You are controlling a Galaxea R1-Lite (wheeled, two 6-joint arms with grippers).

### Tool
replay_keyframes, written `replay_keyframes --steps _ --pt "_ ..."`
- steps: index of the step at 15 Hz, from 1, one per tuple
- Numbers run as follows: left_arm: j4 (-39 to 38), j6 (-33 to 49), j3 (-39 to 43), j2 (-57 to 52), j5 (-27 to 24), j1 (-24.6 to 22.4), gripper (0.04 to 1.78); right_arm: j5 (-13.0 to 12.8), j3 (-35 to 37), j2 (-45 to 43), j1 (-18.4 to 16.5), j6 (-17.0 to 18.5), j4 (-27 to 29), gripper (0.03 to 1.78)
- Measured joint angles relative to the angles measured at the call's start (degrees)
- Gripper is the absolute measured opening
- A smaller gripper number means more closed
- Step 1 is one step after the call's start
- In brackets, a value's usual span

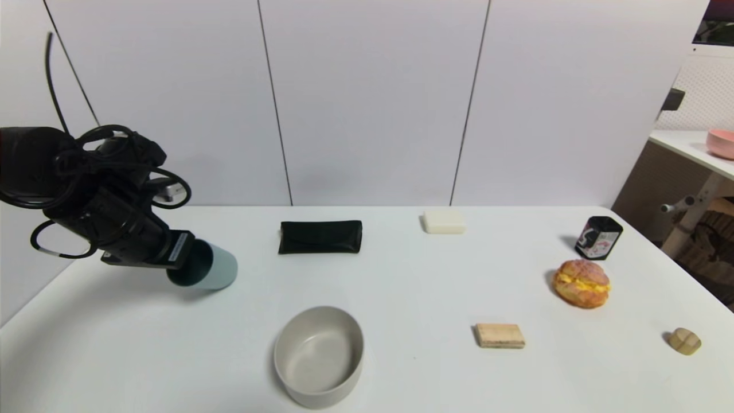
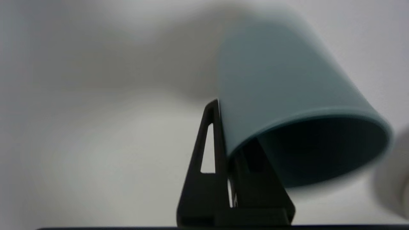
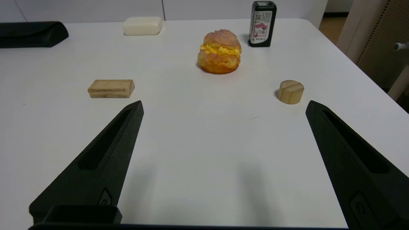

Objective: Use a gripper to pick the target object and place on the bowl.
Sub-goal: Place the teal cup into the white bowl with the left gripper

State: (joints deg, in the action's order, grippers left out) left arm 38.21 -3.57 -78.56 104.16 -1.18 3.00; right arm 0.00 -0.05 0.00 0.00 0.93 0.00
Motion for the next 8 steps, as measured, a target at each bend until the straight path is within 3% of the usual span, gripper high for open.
replay_keyframes --steps 8 --pt "0.2 -0.2 -1.5 -1.1 -0.2 0.0 0.09 0.0 0.0 0.0 0.0 0.0 0.0 1.75"
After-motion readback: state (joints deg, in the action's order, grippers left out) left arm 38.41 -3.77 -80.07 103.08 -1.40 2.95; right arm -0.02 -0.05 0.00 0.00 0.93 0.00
